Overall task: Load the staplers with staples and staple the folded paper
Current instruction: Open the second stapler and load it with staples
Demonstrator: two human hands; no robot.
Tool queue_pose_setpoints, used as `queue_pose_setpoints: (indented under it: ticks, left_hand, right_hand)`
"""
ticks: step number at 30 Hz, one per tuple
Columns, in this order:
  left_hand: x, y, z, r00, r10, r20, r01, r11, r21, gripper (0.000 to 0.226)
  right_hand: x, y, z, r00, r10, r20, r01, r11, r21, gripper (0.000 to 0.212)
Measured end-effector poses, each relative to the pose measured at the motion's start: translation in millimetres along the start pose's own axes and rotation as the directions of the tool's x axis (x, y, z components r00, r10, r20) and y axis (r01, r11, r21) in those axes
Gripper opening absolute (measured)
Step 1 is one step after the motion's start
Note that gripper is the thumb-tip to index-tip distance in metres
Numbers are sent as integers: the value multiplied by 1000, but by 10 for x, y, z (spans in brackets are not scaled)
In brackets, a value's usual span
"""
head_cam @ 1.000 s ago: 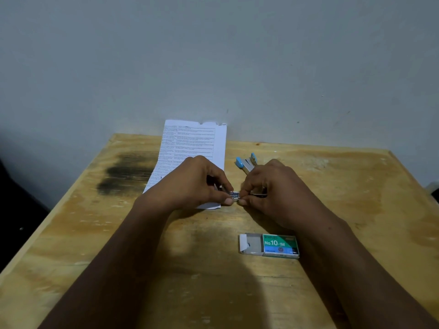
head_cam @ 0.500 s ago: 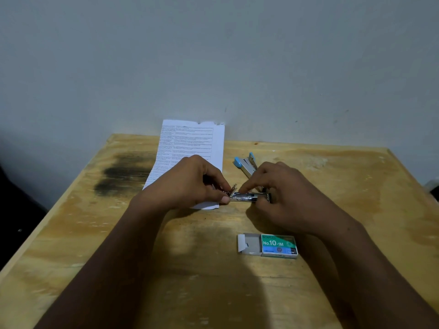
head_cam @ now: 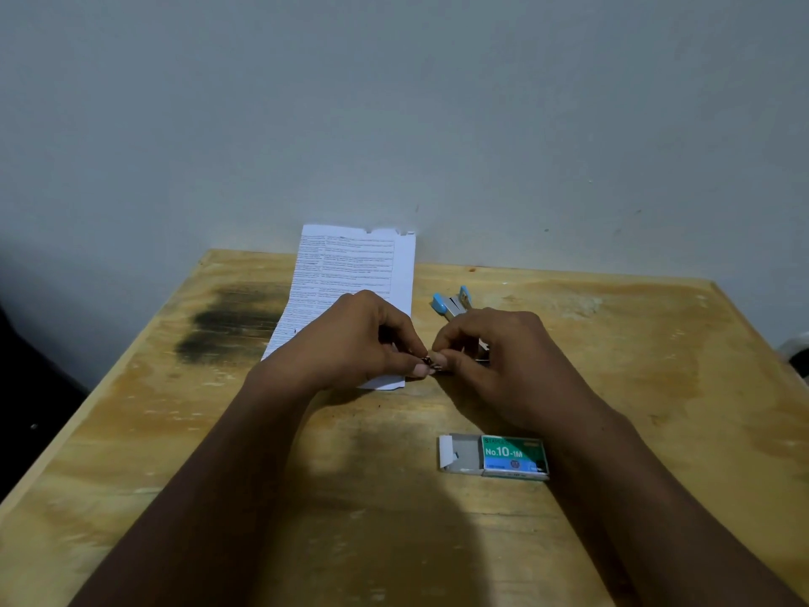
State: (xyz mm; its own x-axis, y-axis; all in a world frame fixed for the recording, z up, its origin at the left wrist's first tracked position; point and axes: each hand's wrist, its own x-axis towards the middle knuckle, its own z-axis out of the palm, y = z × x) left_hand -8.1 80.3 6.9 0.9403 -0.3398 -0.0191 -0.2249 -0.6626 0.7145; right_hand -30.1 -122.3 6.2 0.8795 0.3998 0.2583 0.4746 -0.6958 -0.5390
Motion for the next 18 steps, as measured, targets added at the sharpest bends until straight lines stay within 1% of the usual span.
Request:
queue_pose_setpoints:
  ticks: [5, 9, 11, 13, 14, 17, 18]
  left_hand:
    - [-10, 18, 3, 1000, 9, 2, -9, 1000, 12, 10]
    - [-10, 15, 3, 1000, 24, -8, -24, 999, 34, 9]
    - [-17, 18, -3, 998, 42, -51, -40, 998, 42, 10]
    - [-21, 13, -21, 989, 76, -125, -74, 997, 18, 12]
    - [-21, 11, -31, 983, 95, -160, -94, 995, 9, 13]
    - [-31, 14, -46, 963, 142, -230, -145, 989, 3, 15]
    - [-32, 14, -44, 955, 162, -248, -166, 986, 5, 14]
  right_hand:
    - [18, 68, -38, 991, 117, 71, -109, 988, -110, 8]
    - [9, 81, -88, 987, 135, 87, -123, 983, -134, 8]
    - [-1, 102, -133, 988, 143, 61, -135, 983, -121, 20]
    - [-19, 136, -167, 989, 149, 20, -146, 985, -93, 33]
    - [-28, 159, -177, 988, 151, -6, -151, 987, -60, 31]
    - [-44, 216, -190, 981, 187, -48, -183, 981, 71, 9]
    - [-43, 232, -195, 980, 190, -56, -184, 978, 99, 5]
